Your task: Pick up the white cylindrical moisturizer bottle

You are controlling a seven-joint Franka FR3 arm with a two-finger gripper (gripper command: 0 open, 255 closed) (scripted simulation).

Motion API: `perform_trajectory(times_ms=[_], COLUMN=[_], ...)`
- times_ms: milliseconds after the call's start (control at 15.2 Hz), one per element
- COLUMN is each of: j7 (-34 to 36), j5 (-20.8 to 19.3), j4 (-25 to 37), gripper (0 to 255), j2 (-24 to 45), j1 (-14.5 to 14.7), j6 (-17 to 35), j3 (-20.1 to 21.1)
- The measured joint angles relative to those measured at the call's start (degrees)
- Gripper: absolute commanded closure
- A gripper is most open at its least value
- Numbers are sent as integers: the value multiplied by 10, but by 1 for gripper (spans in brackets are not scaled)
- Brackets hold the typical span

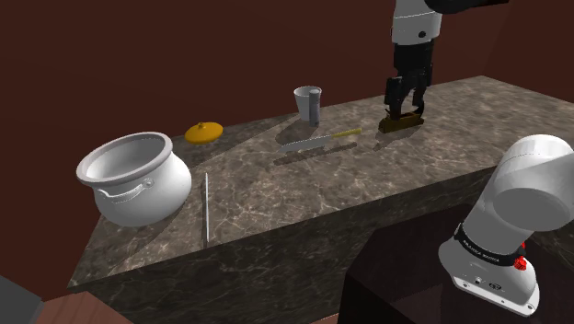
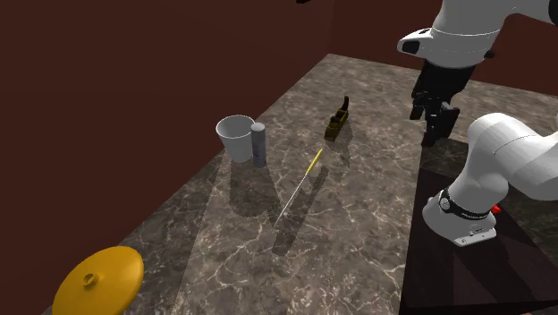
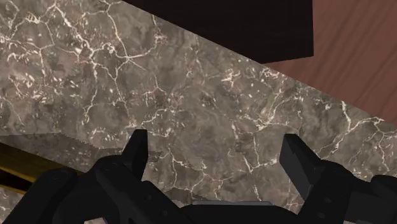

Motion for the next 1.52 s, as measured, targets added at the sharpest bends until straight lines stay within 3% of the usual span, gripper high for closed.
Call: perform_trajectory(times_ms=[198, 726, 1518], j7=[4, 37, 79], j5=[-1, -1, 1], j4=[7, 74, 271], gripper=[0, 0, 0], j2=[21, 174, 417], j1=[-4, -21, -43], j6=[18, 132, 224], j3=[-2, -6, -22])
